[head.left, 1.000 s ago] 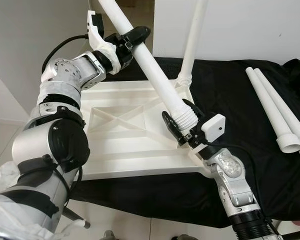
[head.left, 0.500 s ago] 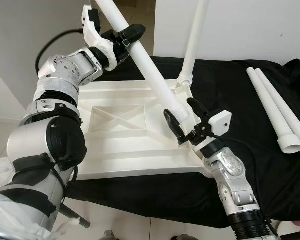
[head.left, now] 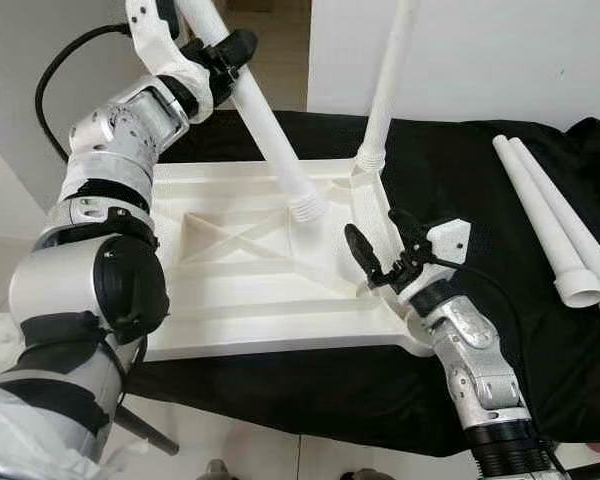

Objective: Building children table

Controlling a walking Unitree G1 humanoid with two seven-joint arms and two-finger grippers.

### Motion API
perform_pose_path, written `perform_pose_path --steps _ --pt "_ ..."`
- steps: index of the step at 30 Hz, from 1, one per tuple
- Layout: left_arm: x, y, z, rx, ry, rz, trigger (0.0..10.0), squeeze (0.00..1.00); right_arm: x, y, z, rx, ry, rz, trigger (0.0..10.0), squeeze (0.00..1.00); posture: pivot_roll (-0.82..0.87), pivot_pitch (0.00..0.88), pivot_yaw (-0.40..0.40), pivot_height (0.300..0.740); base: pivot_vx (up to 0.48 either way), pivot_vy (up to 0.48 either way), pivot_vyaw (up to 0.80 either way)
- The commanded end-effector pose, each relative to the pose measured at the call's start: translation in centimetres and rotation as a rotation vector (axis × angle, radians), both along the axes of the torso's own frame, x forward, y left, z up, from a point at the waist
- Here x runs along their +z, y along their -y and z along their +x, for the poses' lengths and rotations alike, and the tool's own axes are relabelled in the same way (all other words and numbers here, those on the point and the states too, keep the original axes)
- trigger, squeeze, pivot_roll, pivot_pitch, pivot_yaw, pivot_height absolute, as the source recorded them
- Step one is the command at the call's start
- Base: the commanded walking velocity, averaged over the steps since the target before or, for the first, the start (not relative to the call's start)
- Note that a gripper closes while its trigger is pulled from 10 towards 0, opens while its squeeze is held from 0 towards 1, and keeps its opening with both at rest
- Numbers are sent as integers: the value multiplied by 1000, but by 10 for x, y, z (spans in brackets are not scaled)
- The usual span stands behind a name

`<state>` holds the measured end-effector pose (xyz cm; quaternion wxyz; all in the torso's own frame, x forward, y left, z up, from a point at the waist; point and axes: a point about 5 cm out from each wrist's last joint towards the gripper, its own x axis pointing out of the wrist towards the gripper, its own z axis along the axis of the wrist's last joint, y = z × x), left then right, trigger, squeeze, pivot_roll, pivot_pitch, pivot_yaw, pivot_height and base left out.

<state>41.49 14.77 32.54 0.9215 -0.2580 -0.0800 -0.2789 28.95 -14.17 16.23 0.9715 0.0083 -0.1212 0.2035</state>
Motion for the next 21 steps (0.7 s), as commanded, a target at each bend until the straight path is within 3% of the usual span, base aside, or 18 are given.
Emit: perform_pose_path --steps 1,3,6,10,12,16,17,21 --pt "7 2 -2 14 49 19 10000 0 -2 -3 4 -16 -26 -28 10000 0 -107 0 9 740 0 0 0" --pt "7 2 -2 14 49 19 10000 0 -2 -3 4 -16 -26 -28 10000 0 -107 0 9 740 0 0 0" --pt "11 21 -9 36 140 104 10000 0 9 -9 12 8 -11 -56 10000 0 -105 0 -1 740 0 0 0" --pt "14 31 -13 50 182 126 10000 0 14 -13 14 39 0 -78 10000 0 -104 0 -3 740 0 0 0" --pt "20 48 -20 51 242 127 10000 0 23 -13 20 25 10 -53 10000 0 -99 0 -15 740 0 0 0" --pt "22 56 -23 61 265 132 10000 0 26 -13 23 15 13 -54 10000 0 -100 0 -15 740 0 0 0" --pt "25 80 -31 33 292 118 10000 0 33 -20 29 17 27 -110 10000 0 -108 0 -14 740 0 0 0" --pt "26 95 -38 6 304 115 10000 0 37 -24 33 10 31 -156 10000 0 -107 0 -14 740 0 0 0"
